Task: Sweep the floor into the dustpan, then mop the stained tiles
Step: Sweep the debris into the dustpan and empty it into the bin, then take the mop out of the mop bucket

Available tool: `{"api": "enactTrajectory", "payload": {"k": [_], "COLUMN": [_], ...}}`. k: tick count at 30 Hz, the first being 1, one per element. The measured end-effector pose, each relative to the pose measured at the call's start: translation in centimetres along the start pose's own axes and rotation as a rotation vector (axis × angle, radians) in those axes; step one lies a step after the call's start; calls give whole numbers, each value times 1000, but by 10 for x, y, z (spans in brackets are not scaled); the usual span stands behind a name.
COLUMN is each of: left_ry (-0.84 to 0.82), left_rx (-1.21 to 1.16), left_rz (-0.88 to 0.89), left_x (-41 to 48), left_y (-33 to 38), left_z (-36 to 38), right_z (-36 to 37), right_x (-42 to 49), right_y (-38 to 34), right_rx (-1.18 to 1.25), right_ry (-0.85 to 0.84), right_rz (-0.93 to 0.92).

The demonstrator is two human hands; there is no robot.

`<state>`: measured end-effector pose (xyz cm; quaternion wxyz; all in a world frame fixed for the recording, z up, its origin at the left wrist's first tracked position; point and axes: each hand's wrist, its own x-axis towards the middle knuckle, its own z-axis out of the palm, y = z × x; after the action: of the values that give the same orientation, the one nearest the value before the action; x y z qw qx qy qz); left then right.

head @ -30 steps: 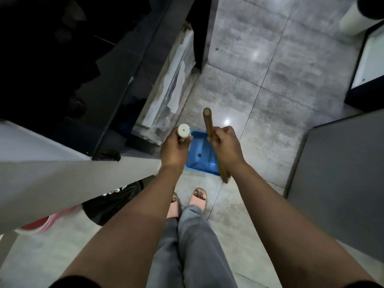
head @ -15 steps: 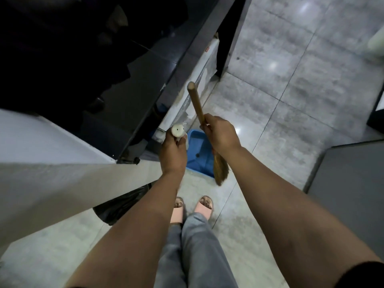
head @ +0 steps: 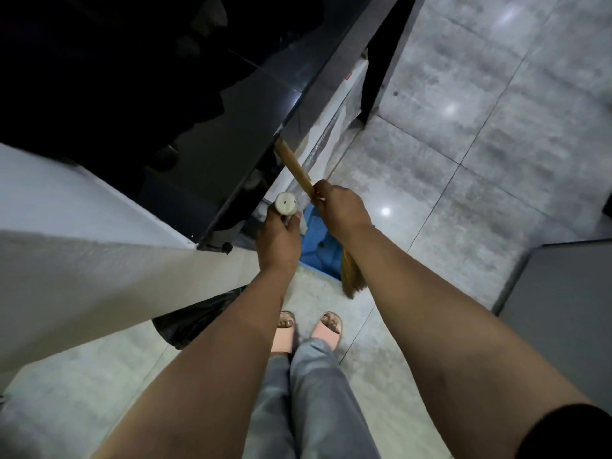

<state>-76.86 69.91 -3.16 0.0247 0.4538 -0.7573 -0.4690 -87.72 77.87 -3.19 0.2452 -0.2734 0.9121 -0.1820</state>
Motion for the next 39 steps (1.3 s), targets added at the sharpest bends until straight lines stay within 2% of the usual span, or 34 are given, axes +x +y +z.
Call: {"api": "enactTrajectory", "payload": {"k": [9, 14, 16, 20, 24, 29, 34, 39], "left_ry": [-94, -197, -238, -346, -424, -399, -313, -177], "left_rx": [83, 360, 475, 747, 856, 930, 958, 931], "left_rz": [-21, -8, 45, 271, 417, 494, 445, 343], "left_x": [-6, -34, -53, -89, -119, -160, -187, -184], "left_y": [-1, -4, -10, -33, -67, -133, -194, -225], "left_z": [-8, -20, -29, -58, -90, -172, -283, -388], "right_z": [-3, -3, 2, 16, 39, 83, 133, 159], "right_x": [-28, -80, -106, -160, -211, -277, -320, -318], "right_y": [7, 9, 6, -9, -36, -111, -210, -308], "right_rx": [118, 49, -48, -205, -243, -283, -324, -314], "right_ry": [38, 19, -4, -56, -52, -31, -55, -23], "right_rz": [122, 152, 122, 107, 154, 135, 45, -111]}}
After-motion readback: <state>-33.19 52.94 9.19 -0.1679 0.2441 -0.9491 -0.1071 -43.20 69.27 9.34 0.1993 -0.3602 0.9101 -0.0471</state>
